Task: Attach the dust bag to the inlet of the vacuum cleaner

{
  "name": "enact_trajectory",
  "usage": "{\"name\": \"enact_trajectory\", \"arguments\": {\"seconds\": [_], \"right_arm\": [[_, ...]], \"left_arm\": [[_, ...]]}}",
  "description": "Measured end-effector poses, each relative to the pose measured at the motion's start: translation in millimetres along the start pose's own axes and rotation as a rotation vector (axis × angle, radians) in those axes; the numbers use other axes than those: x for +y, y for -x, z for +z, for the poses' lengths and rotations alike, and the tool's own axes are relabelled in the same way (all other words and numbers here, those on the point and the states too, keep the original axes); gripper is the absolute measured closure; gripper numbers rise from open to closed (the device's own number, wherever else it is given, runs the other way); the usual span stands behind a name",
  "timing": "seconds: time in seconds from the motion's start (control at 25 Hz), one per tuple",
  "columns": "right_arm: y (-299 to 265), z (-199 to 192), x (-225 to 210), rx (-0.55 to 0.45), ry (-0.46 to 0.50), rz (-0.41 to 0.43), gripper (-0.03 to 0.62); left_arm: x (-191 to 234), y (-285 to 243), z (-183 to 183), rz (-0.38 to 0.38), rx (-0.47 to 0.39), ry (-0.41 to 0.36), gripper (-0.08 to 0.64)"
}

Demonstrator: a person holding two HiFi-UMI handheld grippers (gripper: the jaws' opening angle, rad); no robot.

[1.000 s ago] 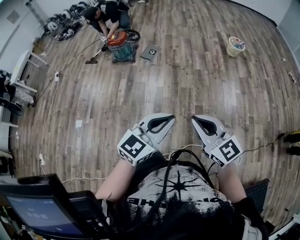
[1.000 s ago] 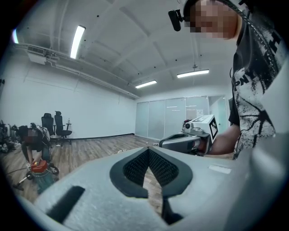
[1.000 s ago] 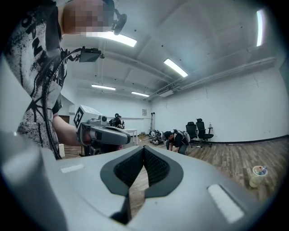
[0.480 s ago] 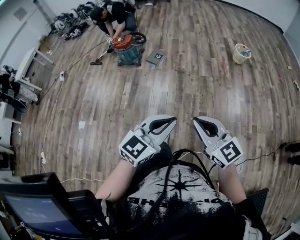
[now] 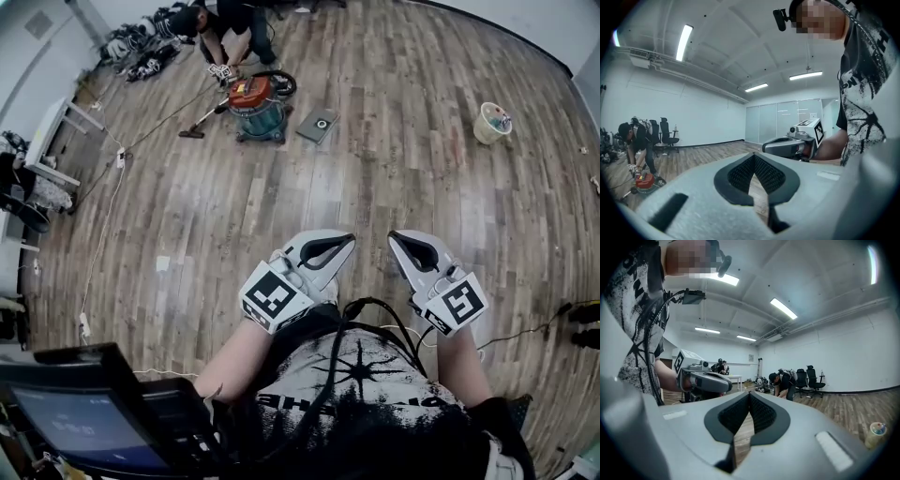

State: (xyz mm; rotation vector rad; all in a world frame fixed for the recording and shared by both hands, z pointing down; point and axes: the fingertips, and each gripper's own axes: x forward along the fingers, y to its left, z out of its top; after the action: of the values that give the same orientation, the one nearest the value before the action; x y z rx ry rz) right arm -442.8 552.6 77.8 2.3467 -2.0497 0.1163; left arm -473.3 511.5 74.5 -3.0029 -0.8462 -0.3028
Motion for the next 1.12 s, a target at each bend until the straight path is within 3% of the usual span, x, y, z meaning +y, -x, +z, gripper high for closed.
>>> {"name": "enact_trajectory", "arguments": {"seconds": [0.56,0.88,1.12], "right_arm": [[-160.3,9.8,-91.6,0.011,-0.019,0.015,0.589],[-204.9,10.1,-149.1,0.032,-0.012,0.033,0.589],[-236.5,13.4,-229.3,0.018,0.006,0.094,0.589]], "left_arm": [[182.7,-19.2,-2.7,0.001,0.02,0.044,0.561],[245.2,-52.9,1.7,0.015,0.012,0.065,0.561],[298.3,-109.0,11.8,0.083,0.006,0.067,0.561]]}}
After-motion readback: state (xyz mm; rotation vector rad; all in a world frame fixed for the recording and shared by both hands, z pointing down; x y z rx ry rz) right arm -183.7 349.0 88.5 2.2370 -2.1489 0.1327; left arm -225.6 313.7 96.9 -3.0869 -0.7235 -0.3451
